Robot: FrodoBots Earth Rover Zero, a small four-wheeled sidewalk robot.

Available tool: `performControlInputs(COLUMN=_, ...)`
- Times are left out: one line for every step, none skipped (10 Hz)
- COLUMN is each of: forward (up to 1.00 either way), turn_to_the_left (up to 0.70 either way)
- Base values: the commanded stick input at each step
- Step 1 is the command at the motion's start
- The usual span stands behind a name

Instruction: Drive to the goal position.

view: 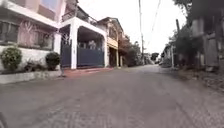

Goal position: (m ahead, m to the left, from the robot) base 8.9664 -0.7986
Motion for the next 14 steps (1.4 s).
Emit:
performControlInputs(forward=0.85, turn_to_the_left=-0.25)
performControlInputs(forward=0.85, turn_to_the_left=-0.25)
performControlInputs(forward=0.85, turn_to_the_left=-0.25)
performControlInputs(forward=0.85, turn_to_the_left=-0.25)
performControlInputs(forward=0.85, turn_to_the_left=-0.25)
performControlInputs(forward=0.85, turn_to_the_left=-0.19)
performControlInputs(forward=0.85, turn_to_the_left=0.04)
performControlInputs(forward=0.85, turn_to_the_left=0.09)
performControlInputs(forward=0.85, turn_to_the_left=0.09)
performControlInputs(forward=0.85, turn_to_the_left=0.09)
performControlInputs(forward=0.85, turn_to_the_left=0.09)
performControlInputs(forward=0.85, turn_to_the_left=0.09)
performControlInputs(forward=0.85, turn_to_the_left=0.09)
performControlInputs(forward=0.85, turn_to_the_left=0.09)
